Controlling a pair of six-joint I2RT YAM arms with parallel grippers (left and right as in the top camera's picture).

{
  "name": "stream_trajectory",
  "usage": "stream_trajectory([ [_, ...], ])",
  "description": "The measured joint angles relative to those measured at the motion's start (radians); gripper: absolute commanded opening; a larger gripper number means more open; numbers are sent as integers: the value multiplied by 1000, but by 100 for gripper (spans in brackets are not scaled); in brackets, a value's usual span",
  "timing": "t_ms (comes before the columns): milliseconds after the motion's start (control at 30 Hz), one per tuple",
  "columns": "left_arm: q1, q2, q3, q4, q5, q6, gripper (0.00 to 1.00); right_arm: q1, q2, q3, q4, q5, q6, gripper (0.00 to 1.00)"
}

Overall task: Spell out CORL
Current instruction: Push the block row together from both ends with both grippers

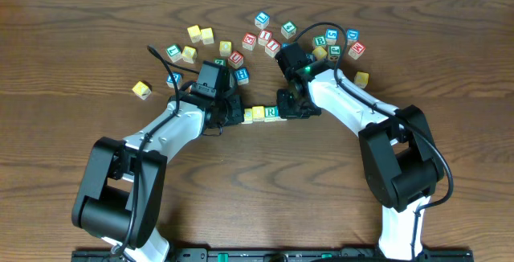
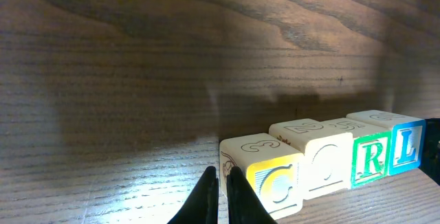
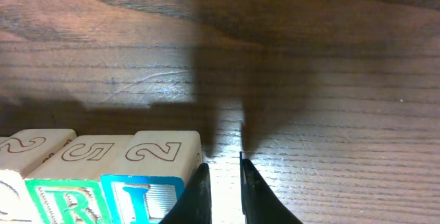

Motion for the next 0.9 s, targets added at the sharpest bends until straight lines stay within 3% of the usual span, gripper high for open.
stream_trajectory([
  [900, -6, 28, 0, 67, -63, 2, 7, -7, 0, -2, 63, 11, 46, 15],
])
